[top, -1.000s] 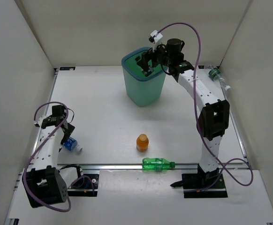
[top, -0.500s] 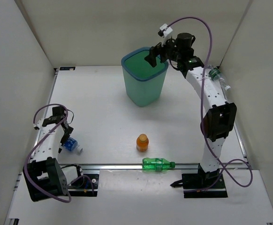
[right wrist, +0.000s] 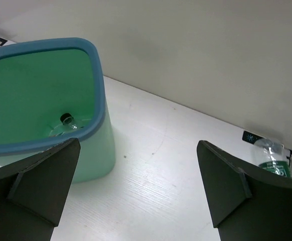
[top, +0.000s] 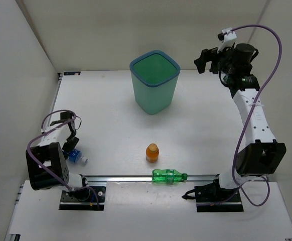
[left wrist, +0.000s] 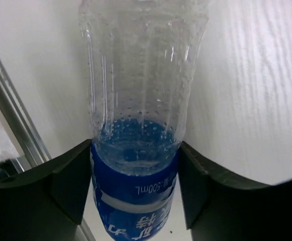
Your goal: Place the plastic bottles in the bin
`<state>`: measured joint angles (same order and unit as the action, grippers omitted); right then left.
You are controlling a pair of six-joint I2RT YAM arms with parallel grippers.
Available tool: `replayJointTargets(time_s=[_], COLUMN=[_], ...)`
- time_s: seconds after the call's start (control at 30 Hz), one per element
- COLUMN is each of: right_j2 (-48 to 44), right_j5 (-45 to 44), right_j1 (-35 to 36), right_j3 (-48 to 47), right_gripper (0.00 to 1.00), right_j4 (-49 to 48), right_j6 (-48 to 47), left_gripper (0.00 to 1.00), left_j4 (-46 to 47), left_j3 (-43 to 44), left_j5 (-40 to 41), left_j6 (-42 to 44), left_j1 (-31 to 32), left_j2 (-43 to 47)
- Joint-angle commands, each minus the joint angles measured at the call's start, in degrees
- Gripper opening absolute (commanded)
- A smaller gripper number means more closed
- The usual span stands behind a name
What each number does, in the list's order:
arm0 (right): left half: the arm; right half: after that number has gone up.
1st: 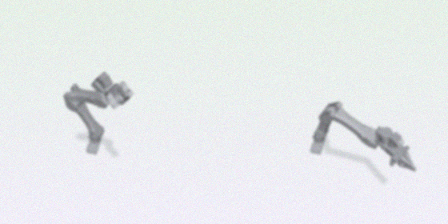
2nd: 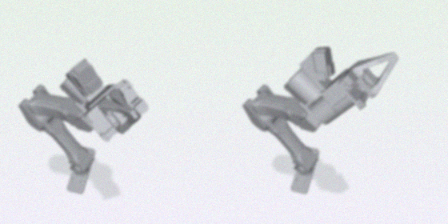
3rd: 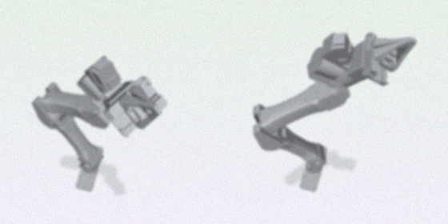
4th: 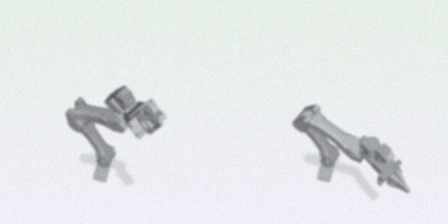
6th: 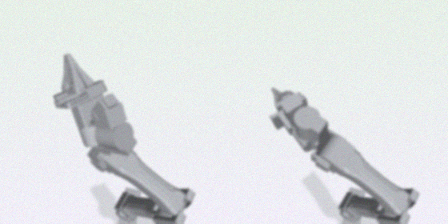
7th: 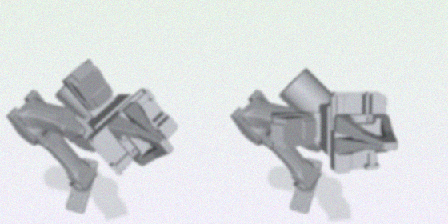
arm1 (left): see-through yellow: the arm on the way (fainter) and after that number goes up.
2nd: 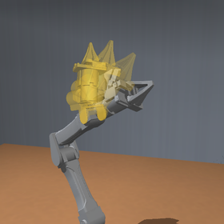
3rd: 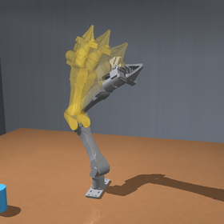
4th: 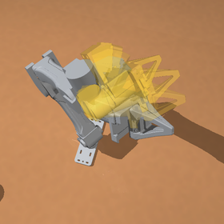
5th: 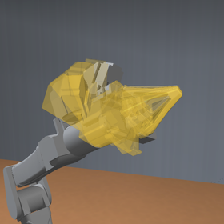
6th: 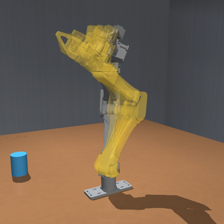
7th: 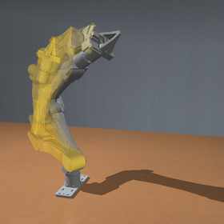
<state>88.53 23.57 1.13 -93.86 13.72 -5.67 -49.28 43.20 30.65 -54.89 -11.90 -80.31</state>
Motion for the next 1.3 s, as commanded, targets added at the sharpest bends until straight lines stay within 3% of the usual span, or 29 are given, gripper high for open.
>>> replayJointTargets(time_s=[0.0, 0.07, 0.1, 0.3, 0.4, 0.63, 0.77, 0.83, 0.93, 1.13, 1.27], right_j2=[-3.70, -5.38, -6.61, -11.70, -14.78, -21.64, -25.15, -26.48, -29.64, -31.85, -31.49], right_j5=[-2.91, -2.74, -3.00, -6.25, -6.52, -8.19, -5.21, -4.15, -3.01, -1.77, -1.42], right_j1=[-0.42, -1.04, -1.04, -2.88, -5.16, -6.57, -7.28, -7.10, -7.10, -8.33, -7.98], right_j3=[3.32, 5.62, 7.19, 15.36, 21.43, 37.16, 44.37, 47.27, 50.00, 50.54, 50.36], right_gripper=[0.99, 0.99, 0.99, 1.00, 0.99, 0.99, 0.99, 0.99, 0.99, 0.99, 0.98], right_j4=[-2.02, -3.34, -3.78, -2.03, -0.89, 3.24, 4.21, 4.04, 3.08, 3.86, 4.74], right_j6=[1.98, 2.59, 3.38, 4.34, 7.67, 11.29, 13.31, 14.81, 16.39, 16.05, 15.52], left_gripper=[0.70, 0.54, 0.52, 0.57, 0.57, 0.60, 0.56, 0.60, 0.62, 0.65, 0.63], left_j4=[2.43, 2.96, 2.78, 6.90, 12.18, 34.14, 43.45, 47.67, 48.58, 49.28, 51.12], left_j3=[2.68, 3.55, 4.51, 15.57, 24.80, 50.10, 61.54, 64.63, 70.15, 87.03, 87.32], left_j5=[-0.84, -0.16, 0.19, -0.34, 1.94, 8.37, 3.20, -3.64, -8.15, -5.16, -5.08], left_j6=[1.28, 1.55, 1.63, 9.87, 15.58, 37.11, 40.48, 40.31, 39.60, 46.81, 46.11], left_j1=[0.91, 3.01, 3.37, 10.57, 19.96, 37.28, 39.58, 39.76, 40.46, 45.56, 46.53], left_j2=[0.77, 2.09, 3.13, 9.03, 7.99, -6.05, -14.33, -19.15, -25.92, -39.64, -41.33])
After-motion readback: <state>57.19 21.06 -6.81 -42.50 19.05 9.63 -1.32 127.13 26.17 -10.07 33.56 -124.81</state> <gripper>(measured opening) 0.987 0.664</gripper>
